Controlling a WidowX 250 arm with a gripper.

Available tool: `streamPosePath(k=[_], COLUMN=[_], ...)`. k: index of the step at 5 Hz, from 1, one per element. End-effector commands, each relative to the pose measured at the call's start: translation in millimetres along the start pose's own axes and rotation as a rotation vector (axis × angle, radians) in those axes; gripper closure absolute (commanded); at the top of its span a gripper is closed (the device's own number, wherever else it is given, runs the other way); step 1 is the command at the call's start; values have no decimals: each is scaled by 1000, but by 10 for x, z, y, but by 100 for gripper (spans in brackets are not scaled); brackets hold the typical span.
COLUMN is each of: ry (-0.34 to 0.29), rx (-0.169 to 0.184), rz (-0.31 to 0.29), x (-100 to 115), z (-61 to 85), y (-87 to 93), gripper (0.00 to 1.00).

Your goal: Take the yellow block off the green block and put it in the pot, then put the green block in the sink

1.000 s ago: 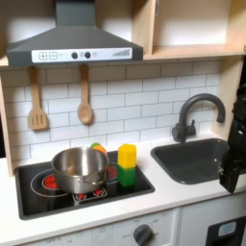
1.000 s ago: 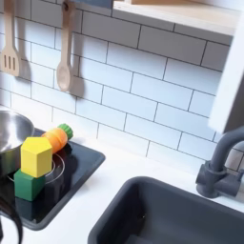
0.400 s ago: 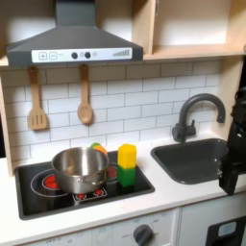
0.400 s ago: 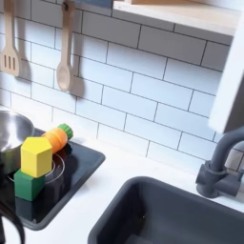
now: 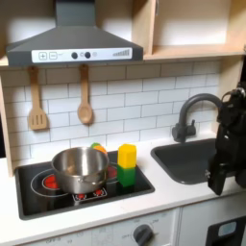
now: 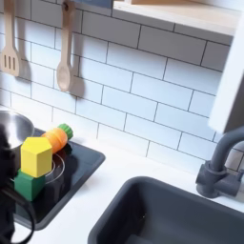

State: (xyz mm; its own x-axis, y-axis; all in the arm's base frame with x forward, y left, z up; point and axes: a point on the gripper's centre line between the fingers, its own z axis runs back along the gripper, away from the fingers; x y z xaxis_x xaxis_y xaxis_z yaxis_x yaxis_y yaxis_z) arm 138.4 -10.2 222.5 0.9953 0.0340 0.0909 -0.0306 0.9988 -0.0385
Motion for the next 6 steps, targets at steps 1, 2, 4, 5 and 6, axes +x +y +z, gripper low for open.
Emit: streamPosePath(k=[1, 2, 4, 5, 6], ry=[14, 21, 26, 17, 8], rx=[-7, 4, -11, -19, -29], rz=[-6, -11, 4, 15, 35], x=[228, 356, 778, 950, 1106], z=[-88, -138, -155, -144, -87], y=[4, -4, -30, -37, -58], gripper=[0, 0, 0, 0, 0])
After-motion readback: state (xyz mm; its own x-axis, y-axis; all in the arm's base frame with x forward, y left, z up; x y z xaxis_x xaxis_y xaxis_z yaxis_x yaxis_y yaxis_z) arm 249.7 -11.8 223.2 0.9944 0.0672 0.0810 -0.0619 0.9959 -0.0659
